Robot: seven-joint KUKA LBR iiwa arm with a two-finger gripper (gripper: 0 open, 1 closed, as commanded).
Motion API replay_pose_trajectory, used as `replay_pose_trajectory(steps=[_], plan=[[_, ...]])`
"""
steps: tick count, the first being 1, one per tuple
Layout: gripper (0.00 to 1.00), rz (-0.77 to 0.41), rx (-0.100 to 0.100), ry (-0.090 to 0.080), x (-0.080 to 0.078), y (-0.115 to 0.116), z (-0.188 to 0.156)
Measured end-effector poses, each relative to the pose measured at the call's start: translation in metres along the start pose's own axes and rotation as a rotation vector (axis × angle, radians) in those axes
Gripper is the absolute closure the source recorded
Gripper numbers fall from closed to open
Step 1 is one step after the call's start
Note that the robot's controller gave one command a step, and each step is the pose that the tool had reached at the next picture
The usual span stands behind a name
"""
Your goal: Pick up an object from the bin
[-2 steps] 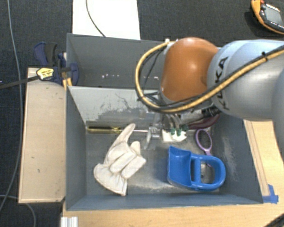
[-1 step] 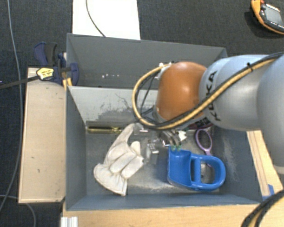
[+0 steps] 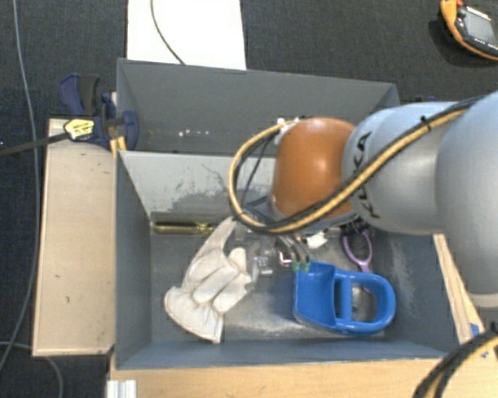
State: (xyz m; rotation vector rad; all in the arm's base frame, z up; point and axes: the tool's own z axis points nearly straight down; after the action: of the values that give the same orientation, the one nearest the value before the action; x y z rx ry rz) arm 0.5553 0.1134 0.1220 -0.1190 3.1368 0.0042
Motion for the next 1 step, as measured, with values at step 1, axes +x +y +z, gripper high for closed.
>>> replay_pose_trajectory(steps=[1], plan=[[0.00, -0.221, 0.001, -0.004, 0.0143, 0.0304, 0.0519]])
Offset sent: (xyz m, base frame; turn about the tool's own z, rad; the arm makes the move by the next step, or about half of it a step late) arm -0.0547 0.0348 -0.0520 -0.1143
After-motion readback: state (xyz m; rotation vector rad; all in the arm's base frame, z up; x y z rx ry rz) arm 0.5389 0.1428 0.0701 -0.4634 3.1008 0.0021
